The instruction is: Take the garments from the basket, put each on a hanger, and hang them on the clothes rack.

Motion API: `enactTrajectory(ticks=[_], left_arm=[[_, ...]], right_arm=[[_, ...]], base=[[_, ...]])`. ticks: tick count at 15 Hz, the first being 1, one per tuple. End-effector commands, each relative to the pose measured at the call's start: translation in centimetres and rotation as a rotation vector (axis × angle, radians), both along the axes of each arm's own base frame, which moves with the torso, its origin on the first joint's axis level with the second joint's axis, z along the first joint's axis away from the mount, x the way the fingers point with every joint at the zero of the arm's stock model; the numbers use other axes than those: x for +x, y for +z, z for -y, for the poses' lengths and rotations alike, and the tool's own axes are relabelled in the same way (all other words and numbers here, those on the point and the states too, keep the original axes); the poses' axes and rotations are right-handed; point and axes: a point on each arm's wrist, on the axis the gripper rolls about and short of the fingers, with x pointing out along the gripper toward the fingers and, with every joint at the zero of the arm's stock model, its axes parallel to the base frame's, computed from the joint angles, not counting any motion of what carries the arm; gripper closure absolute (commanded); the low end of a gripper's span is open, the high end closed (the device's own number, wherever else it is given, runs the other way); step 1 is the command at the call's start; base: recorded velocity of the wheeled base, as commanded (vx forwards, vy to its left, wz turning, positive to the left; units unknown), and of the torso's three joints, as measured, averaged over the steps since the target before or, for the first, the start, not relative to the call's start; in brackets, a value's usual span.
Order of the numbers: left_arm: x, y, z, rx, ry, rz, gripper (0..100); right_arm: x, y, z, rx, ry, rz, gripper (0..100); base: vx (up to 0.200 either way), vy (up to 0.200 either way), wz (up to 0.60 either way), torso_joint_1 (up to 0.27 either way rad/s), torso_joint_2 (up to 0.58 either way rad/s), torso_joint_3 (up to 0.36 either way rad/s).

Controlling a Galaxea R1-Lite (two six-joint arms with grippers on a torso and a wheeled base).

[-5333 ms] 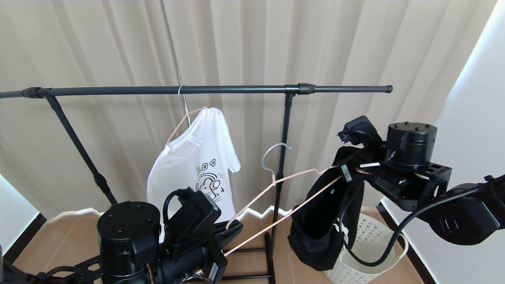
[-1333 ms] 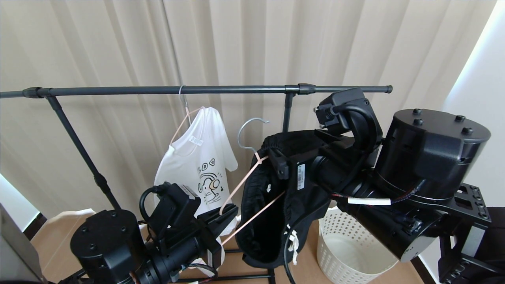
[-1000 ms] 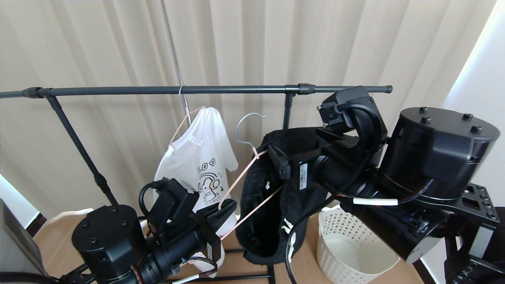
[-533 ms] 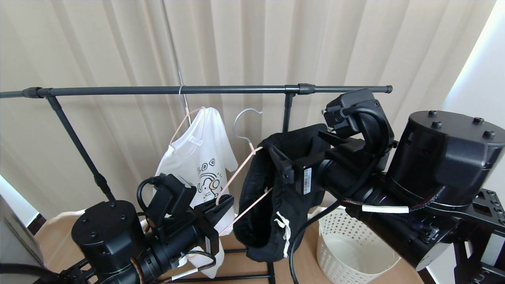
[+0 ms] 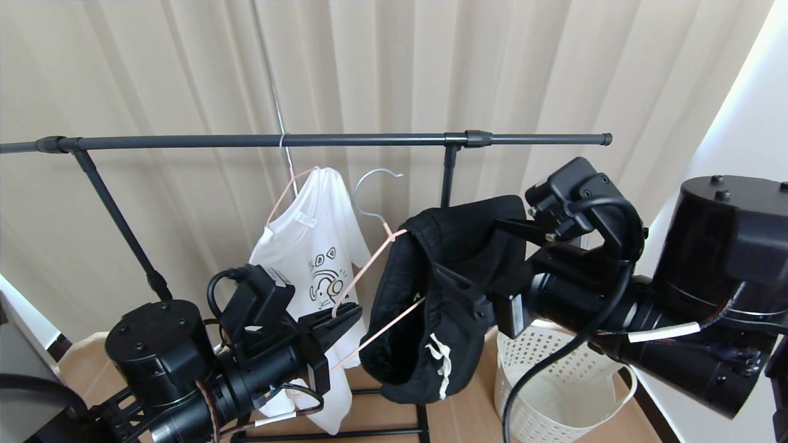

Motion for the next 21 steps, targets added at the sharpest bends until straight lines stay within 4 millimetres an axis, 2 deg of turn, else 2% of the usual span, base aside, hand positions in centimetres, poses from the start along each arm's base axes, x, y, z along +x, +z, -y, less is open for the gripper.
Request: enactTrajectory(ticks=[1,3,5,8,12,14,21], left_arm=[[0.9,-1.0,-0.9,0.021,-0.001,-0.033,100],[0.7,-1.4,-1.4,0.032,-0.08,-0.046,100],[0.7,-1.6,-1.4,0.052,-0.143,-0.031,100],[0.7,-2.4,-1.1,0.097,-0.22,-0.01,100],[0.0,-2.8,-0.6,0.128,-0.282,0.011,100],[-0.3,-2.9,-0.4,0.136,-0.305,0.015,100],[-0.7,-2.8,-0.1,0.143,-0.327,0.025,100]], right_arm=[[0.2,1.6,3.7,-0.06,0.103,-0.001,0],[1.4,1.5,6.4,-0.185,0.226,-0.012,0],[2.4,1.8,8.0,-0.265,0.323,-0.064,0],[4.6,3.5,9.3,-0.319,0.475,-0.163,0],[6.8,3.8,9.1,-0.442,0.682,-0.282,0],[7.7,3.8,8.5,-0.443,0.756,-0.336,0],[8.7,1.6,5.3,-0.451,0.844,-0.403,0]], base=[[0.0,0.0,0.0,0.0,0.0,0.0],[0.0,0.0,0.0,0.0,0.0,0.0],[0.0,0.0,0.0,0.0,0.0,0.0],[0.0,0.0,0.0,0.0,0.0,0.0],[0.0,0.0,0.0,0.0,0.0,0.0],[0.0,0.0,0.0,0.0,0.0,0.0],[0.0,0.0,0.0,0.0,0.0,0.0]])
